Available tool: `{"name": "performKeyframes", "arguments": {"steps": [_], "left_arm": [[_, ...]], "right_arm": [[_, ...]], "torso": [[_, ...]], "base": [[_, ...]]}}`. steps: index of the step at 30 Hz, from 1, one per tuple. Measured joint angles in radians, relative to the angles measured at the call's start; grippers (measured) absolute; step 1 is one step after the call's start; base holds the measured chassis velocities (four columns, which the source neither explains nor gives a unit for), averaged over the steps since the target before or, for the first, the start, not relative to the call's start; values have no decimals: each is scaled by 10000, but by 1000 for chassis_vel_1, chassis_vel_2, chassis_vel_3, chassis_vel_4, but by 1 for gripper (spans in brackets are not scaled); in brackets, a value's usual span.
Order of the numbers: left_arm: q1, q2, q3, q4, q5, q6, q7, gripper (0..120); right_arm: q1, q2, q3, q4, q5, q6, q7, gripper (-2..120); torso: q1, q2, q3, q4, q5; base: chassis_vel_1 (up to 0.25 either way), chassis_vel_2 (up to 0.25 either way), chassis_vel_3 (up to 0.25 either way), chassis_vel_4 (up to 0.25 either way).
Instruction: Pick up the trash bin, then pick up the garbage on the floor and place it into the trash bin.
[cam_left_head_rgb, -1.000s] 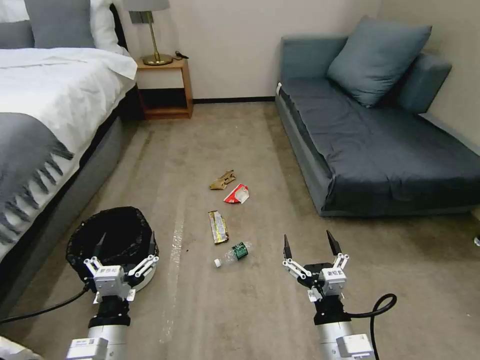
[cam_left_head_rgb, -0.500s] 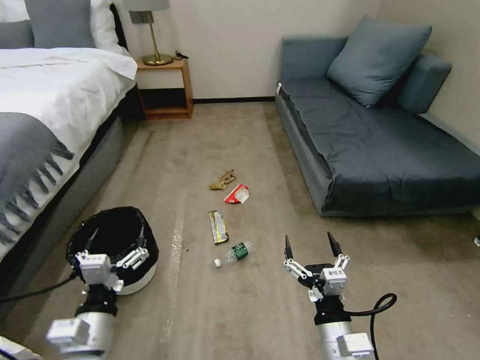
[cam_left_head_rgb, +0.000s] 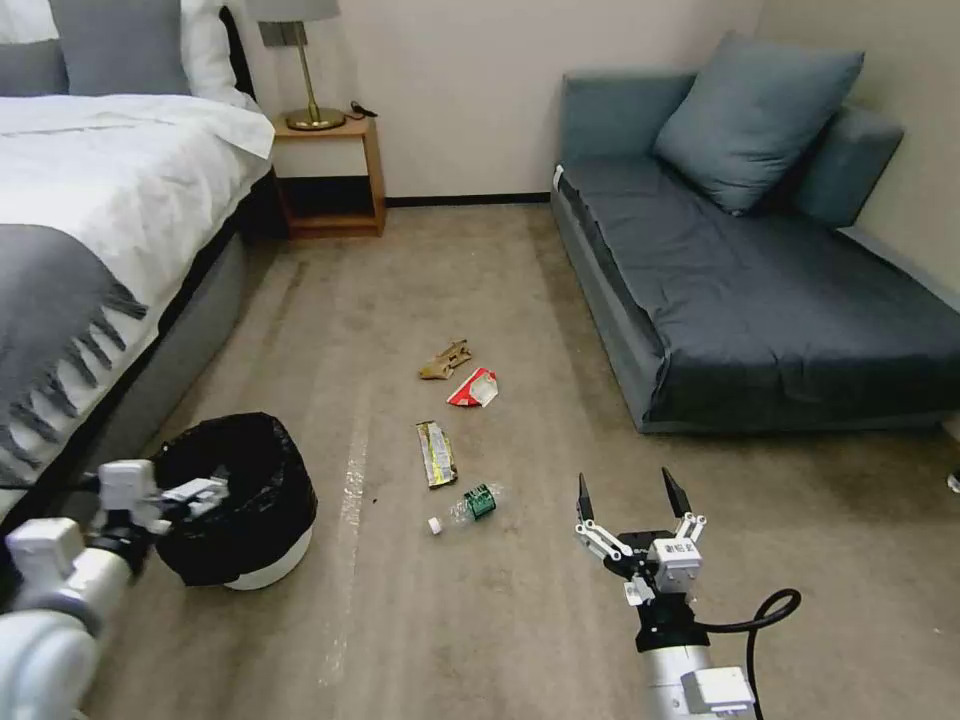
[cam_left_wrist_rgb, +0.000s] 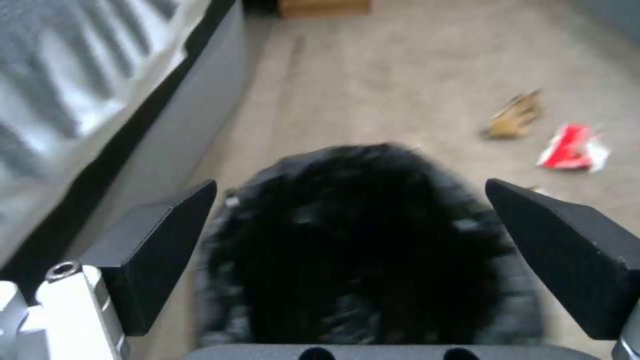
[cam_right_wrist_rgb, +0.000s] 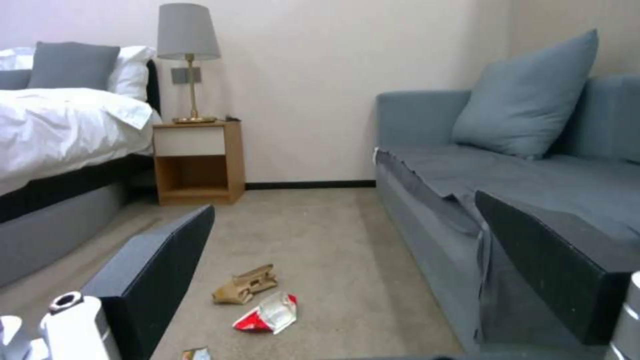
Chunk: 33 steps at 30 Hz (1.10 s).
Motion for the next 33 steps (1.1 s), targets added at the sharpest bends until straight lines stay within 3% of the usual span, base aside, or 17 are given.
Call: {"name": "performKeyframes", "arguments": {"steps": [2,5,7,11,17,19,24,33], "left_arm": [[-114,104,23,161,-31,84,-7,100],[-910,565,434,1089,-402,558,-81,100],[-1019,607,491,1209,-463,628,-87,100],[-1881,1112,880,2409,-634,1605,-222,100],[-2459,1520,1188,3305,-495,1708,-81,100],[-2984,1642,1315,3879,-384,1705,-63,100],[-3638,1961,1553,4729,-121,1655,27,100],[-4416,2024,2298,5407,0,1950,605,100]], "right_arm": [[0,-10,3,0,0,0,0,100],[-11,-19,29,-1,-10,5,8,100],[-23,-18,32,-1,-15,12,11,100],[-133,-40,113,-1,-59,87,41,100],[-154,-95,204,5,-101,116,59,100],[-164,-53,200,18,-176,116,72,100],[-198,24,184,23,-281,125,84,100],[-134,128,183,13,-389,88,129,100]], "torso": [[0,0,0,1,-1],[1,0,0,-2,-3],[0,0,0,-3,-2],[0,0,0,-3,-1],[0,0,0,1,0],[1,0,0,-2,-1],[1,-1,0,0,0],[0,-1,0,-1,1]], "base": [[0,0,0,0],[0,0,0,0],[0,0,0,0],[0,0,0,0],[0,0,0,0],[0,0,0,0],[0,0,0,0],[0,0,0,0]]}}
